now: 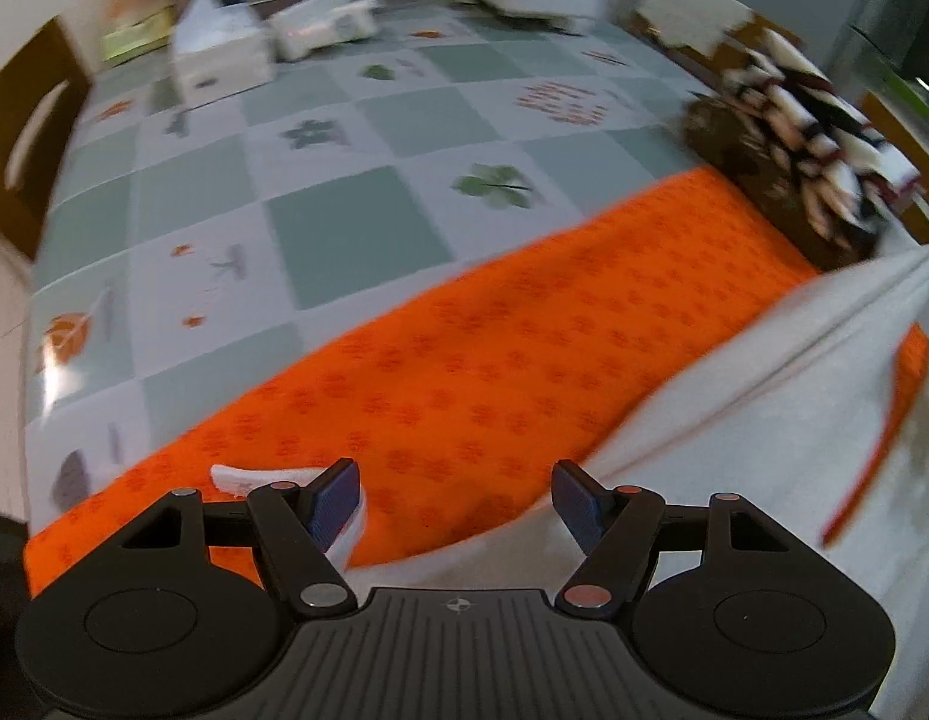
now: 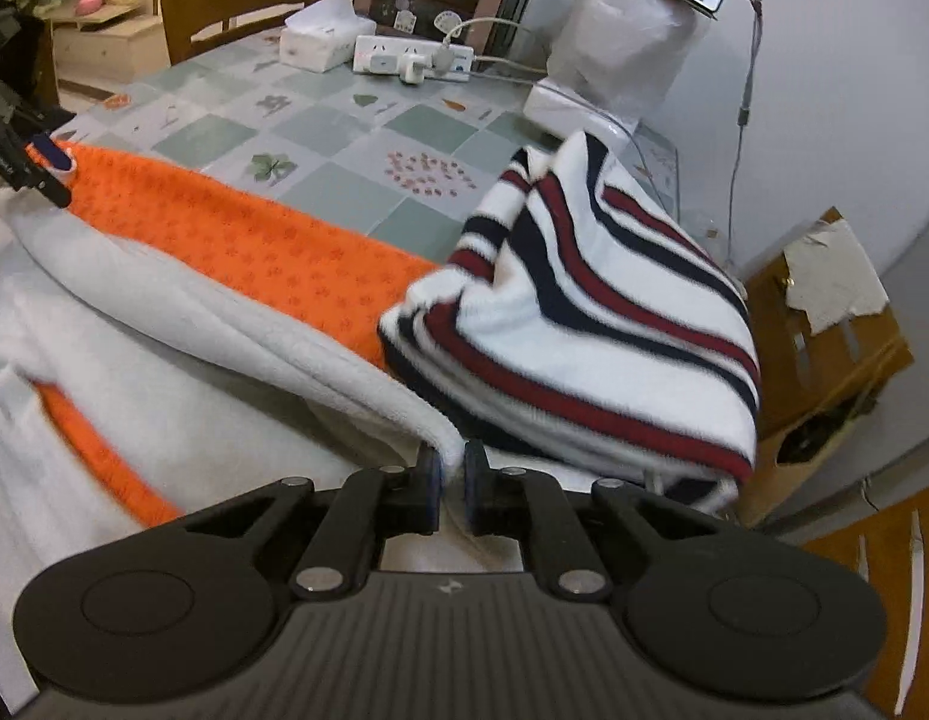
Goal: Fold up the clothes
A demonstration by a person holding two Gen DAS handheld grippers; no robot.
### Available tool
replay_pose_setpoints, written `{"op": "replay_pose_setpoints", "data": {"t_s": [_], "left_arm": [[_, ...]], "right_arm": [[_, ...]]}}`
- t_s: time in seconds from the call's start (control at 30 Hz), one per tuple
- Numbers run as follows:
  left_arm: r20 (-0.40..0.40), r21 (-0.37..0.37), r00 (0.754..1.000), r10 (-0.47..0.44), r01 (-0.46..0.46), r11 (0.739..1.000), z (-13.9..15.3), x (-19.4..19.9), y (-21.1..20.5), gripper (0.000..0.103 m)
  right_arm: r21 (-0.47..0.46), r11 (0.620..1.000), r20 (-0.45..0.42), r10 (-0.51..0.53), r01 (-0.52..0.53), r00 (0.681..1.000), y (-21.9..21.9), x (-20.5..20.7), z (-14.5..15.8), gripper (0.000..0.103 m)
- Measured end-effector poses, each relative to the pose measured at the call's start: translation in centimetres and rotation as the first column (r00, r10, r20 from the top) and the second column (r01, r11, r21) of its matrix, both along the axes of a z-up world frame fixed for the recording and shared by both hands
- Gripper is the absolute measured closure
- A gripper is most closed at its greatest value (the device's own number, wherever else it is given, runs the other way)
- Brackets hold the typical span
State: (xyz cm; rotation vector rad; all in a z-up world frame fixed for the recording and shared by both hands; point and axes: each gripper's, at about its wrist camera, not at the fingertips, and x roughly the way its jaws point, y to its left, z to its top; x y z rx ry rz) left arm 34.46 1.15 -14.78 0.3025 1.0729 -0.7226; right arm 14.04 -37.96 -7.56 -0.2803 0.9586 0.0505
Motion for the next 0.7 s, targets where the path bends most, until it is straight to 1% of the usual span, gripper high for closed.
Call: {"op": "replay_pose_setpoints", "data": {"t_s": [0.07,0.13,0.17,0.23,0.3,0.4,0.5,0.57,0.6,0.63,0.7], "left_arm": [[-0.016,-0.014,0.998,-0.062,0.062,0.998,0.3,-1.0,-0.7,0.030],[-0.030,-0.012,0.990,-0.135,0.135,0.991,0.5,-2.1,-1.2,0.030],[-0.024,-0.001,0.985,-0.171,0.171,0.985,0.5,-2.6,-1.5,0.030],[0.011,0.041,0.973,-0.231,0.231,0.972,0.3,-3.3,-1.8,0.030],[0.029,0.088,0.967,-0.253,0.250,0.964,-0.5,-3.3,-1.9,0.031],[-0.049,0.078,0.966,-0.253,0.257,0.963,-1.6,-2.3,-1.8,0.031],[-0.108,0.060,0.961,-0.253,0.261,0.964,-2.3,-1.6,-1.8,0.032],[-0.126,0.045,0.961,-0.244,0.251,0.967,-2.1,-1.6,-1.5,0.044],[-0.124,0.046,0.962,-0.243,0.250,0.967,-1.9,-1.8,-1.3,0.059],[-0.099,0.062,0.964,-0.249,0.255,0.965,-1.4,-2.3,-1.3,0.075],[-0.041,0.074,0.970,-0.238,0.241,0.968,-0.1,-3.2,-0.7,0.086]], "right_arm": [[0.011,1.000,-0.014,-0.017,0.018,1.000,0.0,-0.9,-0.6,0.094],[0.022,0.999,-0.029,-0.035,0.035,0.999,0.1,-1.8,-1.2,0.094],[0.027,0.999,-0.036,-0.043,0.044,0.998,0.1,-2.2,-1.5,0.094],[0.037,0.997,-0.051,-0.060,0.062,0.997,0.1,-3.1,-2.1,0.094],[0.048,0.996,-0.066,-0.077,0.080,0.995,0.1,-4.0,-2.7,0.094],[0.052,0.995,-0.067,-0.087,0.090,0.994,0.2,-4.2,-3.0,0.094],[0.054,0.994,-0.056,-0.087,0.090,0.995,0.1,-3.9,-2.9,0.094],[0.060,0.994,-0.051,-0.088,0.091,0.995,-0.2,-3.5,-2.8,0.094],[0.061,0.994,-0.048,-0.088,0.091,0.995,-0.3,-3.4,-2.8,0.094],[0.062,0.994,-0.044,-0.088,0.091,0.995,-0.3,-3.4,-2.7,0.094],[0.059,0.994,-0.031,-0.087,0.089,0.996,-0.3,-3.4,-2.4,0.094]]}}
